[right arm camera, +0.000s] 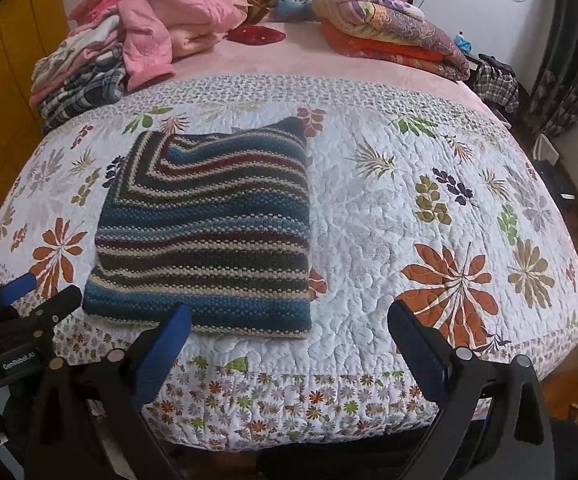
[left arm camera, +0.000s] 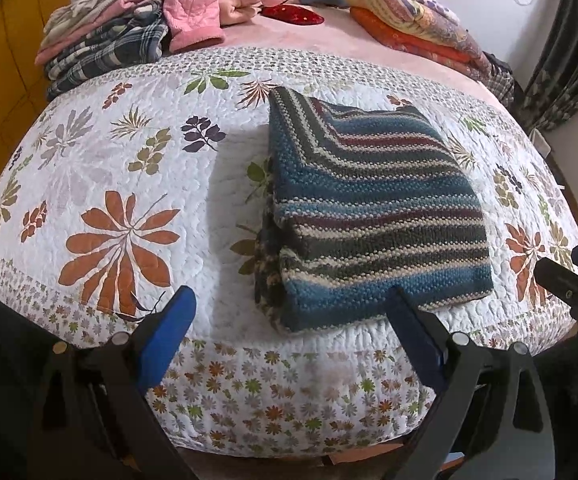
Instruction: Fold small clothes
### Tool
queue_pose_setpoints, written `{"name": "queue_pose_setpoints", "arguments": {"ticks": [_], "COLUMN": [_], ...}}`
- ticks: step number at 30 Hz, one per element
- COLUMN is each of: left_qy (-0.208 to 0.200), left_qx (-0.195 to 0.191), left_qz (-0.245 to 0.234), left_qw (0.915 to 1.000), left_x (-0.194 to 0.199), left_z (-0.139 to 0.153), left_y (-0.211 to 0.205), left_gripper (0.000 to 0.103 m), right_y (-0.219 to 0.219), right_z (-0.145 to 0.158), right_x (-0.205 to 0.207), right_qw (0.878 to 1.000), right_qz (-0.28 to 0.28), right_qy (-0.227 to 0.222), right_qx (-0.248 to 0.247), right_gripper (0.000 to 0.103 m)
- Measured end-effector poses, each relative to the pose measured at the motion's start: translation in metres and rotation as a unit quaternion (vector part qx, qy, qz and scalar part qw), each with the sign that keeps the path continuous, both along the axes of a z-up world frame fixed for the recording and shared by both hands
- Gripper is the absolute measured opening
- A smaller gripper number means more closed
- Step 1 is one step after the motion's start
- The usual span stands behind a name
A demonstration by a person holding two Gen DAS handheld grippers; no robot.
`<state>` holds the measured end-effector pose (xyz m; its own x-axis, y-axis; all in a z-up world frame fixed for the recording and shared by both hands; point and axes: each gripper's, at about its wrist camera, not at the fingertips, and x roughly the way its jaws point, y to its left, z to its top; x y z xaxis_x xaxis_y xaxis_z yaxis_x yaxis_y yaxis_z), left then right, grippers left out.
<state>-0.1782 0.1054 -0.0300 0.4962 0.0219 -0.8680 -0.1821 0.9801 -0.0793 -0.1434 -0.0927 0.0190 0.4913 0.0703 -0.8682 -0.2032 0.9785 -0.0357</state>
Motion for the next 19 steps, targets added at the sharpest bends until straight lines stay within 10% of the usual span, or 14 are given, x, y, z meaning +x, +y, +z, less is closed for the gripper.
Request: {"name": "queue_pose_setpoints", "arguments": {"ticks": [19], "left_qy": [-0.003], "left_qx": [0.004], "left_qz": [-0.004], "left_qw": [1.0], "left_x": [0.0002], "left_z": [0.0008], "left_y": [-0.0019], "left_gripper": [0.095], "right_y": [-0.0023], "right_z": [-0.0007], "right_x": [0.0016], "right_qw": [1.0], "right_qz": [-0.004], "right_qy": [0.001], "right_qx": [0.005], "right_gripper": [0.099]}}
